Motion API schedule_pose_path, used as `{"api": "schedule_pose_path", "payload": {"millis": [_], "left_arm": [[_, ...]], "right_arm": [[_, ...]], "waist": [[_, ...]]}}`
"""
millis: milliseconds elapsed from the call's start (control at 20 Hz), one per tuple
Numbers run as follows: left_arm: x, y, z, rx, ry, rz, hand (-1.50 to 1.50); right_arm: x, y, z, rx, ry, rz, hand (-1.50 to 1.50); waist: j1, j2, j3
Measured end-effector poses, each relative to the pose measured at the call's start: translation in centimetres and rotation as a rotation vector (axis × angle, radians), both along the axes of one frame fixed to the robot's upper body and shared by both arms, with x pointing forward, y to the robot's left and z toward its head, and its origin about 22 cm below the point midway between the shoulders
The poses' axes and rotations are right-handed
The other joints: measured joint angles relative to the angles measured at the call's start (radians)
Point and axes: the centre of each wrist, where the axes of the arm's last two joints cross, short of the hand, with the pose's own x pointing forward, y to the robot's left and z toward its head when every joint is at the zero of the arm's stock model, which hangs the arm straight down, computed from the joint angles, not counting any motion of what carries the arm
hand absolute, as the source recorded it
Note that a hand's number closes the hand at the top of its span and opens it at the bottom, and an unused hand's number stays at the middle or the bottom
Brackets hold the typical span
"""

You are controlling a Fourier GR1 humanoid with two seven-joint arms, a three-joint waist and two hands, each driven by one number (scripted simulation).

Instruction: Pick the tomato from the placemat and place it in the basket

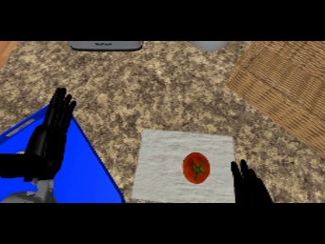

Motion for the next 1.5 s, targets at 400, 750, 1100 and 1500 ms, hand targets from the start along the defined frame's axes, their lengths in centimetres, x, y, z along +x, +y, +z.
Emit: {"api": "schedule_pose_path", "payload": {"millis": [400, 750, 1100, 1500], "left_arm": [[0.0, -0.4, -1.0, 0.002, 0.002, 0.000, 0.00], [-0.1, 0.0, -0.7, 0.004, 0.005, 0.000, 0.00], [-0.4, -0.2, -1.0, 0.006, 0.006, 0.003, 0.00], [0.0, 0.7, -1.3, 0.003, 0.010, 0.003, 0.00]], "right_arm": [[1.2, -0.1, -1.3, 0.009, 0.033, -0.035, -1.50], [4.0, 2.0, -4.6, -0.054, 0.068, -0.050, -1.50], [6.6, 3.8, -7.9, -0.076, 0.080, -0.052, -1.50], [7.5, 3.8, -10.4, -0.064, 0.094, -0.079, -1.50]], "waist": [[-0.002, 0.000, 0.000], [-0.001, -0.001, 0.000], [-0.004, -0.002, 0.001], [-0.008, -0.003, 0.001]]}}
